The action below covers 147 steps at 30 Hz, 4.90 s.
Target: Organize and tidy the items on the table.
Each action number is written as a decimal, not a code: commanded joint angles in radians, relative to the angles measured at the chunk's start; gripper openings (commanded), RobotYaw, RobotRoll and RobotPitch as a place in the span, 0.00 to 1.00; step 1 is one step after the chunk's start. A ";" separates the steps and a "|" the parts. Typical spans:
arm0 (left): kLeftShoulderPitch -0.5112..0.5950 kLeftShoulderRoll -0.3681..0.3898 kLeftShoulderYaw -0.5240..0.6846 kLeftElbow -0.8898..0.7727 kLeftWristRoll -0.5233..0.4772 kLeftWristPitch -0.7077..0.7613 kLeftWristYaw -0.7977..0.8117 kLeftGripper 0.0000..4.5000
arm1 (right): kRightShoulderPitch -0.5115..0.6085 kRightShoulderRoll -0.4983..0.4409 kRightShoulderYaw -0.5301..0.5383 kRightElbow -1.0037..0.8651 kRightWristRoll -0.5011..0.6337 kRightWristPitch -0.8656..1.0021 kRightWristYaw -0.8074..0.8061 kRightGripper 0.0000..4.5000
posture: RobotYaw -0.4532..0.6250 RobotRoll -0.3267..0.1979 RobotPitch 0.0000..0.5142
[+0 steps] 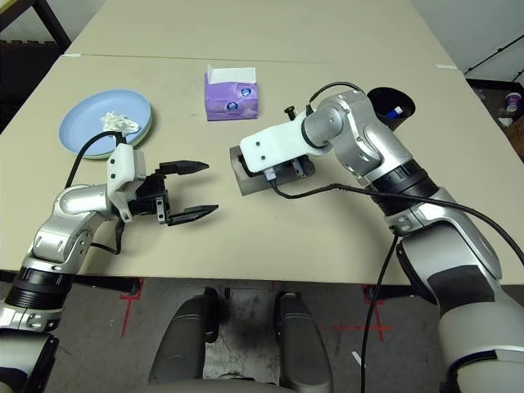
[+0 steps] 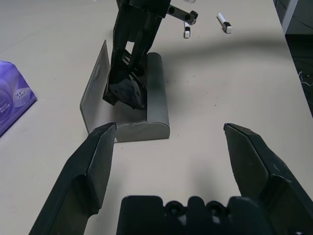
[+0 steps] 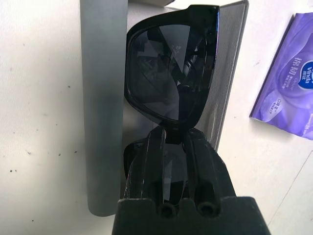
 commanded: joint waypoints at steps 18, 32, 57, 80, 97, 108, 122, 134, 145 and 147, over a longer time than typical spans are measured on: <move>-0.002 0.008 0.002 0.024 0.002 -0.017 -0.015 1.00 | 0.030 0.020 0.018 -0.017 -0.013 0.018 0.001 0.12 | 0.43 0.62 0.37; -0.005 0.014 0.003 0.023 0.004 -0.021 -0.023 1.00 | 0.043 0.015 0.018 -0.025 0.000 0.041 0.051 0.12 | 0.43 0.62 0.38; -0.004 0.021 0.009 -0.030 -0.004 0.026 0.004 1.00 | -0.006 0.003 0.028 0.085 -0.019 -0.057 0.083 0.18 | 0.45 0.62 0.40; -0.028 0.005 0.004 0.024 0.009 -0.003 -0.003 1.00 | -0.076 -0.002 -0.017 0.047 0.127 0.090 0.209 0.99 | 0.42 0.62 0.37; -0.030 0.013 0.017 0.062 0.003 -0.021 -0.017 1.00 | 0.017 -0.026 -0.254 -0.133 0.461 0.512 0.242 0.99 | 0.42 0.62 0.35; -0.045 0.019 0.024 0.106 0.005 -0.029 -0.041 1.00 | 0.339 0.038 -0.540 -0.372 0.700 0.772 -0.093 0.99 | 0.40 0.62 0.36; -0.137 -0.021 0.005 0.247 0.048 -0.120 -0.052 1.00 | 0.608 0.108 -0.682 -0.316 0.804 0.413 -0.356 0.99 | 0.39 0.62 0.37; -0.191 -0.057 0.004 0.301 0.064 -0.125 -0.048 1.00 | 0.720 0.063 -0.737 -0.106 0.860 0.109 -0.319 0.99 | 0.40 0.62 0.38; -0.237 -0.072 0.002 0.361 0.078 -0.138 -0.059 1.00 | 0.716 0.033 -0.717 -0.009 0.899 -0.102 -0.174 0.99 | 0.40 0.62 0.41; -0.235 -0.069 0.003 0.363 0.079 -0.138 -0.062 1.00 | 0.714 0.013 -0.713 0.009 0.908 -0.110 -0.135 0.99 | 0.41 0.62 0.41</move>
